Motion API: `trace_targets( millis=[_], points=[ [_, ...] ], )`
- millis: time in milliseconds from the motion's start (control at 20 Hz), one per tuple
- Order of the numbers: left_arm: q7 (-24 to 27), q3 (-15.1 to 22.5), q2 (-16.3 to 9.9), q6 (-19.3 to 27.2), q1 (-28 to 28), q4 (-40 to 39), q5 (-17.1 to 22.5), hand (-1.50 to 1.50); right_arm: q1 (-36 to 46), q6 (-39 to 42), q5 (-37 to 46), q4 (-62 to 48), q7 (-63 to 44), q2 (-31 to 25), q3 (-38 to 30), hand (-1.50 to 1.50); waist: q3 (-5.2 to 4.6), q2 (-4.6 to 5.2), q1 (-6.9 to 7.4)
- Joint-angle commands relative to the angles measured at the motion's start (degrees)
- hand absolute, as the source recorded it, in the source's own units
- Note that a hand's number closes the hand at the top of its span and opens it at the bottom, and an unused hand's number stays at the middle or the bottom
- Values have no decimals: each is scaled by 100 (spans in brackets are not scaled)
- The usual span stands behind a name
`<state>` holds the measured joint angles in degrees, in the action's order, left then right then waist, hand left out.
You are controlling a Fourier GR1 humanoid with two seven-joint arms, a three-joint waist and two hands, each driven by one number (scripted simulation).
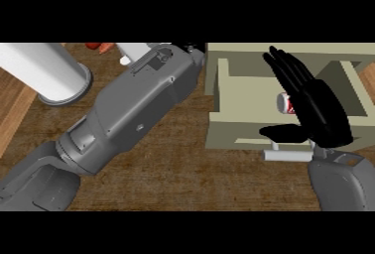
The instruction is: Pick up the can, place it into the drawer and close the drawer
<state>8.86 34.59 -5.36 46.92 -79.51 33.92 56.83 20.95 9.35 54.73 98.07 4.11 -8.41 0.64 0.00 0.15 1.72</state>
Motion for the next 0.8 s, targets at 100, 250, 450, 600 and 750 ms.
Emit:
trace_targets(
  millis=[100, 250, 450, 600, 750],
  points=[
    [-194, 47, -421, -66, 375, 533, -182, -150, 862, -579, 1023, -1639, -30, -90, 287, -150, -2, -10, 81],
    [-385, 17, -728, -31, 550, 811, -269, -150, 830, -1343, 1298, -2366, 64, 250, 408, -150, 0, -14, 64],
    [-676, -22, -991, 168, 626, 1322, -347, -150, 1443, -1851, 1388, -3662, 90, 212, 15, -150, 3, -18, 134],
    [-731, -4, -1316, -81, 884, 1367, -478, -150, 1514, -2417, 1552, -4308, 329, 37, -101, -150, 4, 3, 61],
    [-1077, 45, -1501, -77, 958, 1801, -493, -150, 1912, -2902, 1714, -5094, 219, 140, -238, -150, 6, 9, 155]
  ],
)
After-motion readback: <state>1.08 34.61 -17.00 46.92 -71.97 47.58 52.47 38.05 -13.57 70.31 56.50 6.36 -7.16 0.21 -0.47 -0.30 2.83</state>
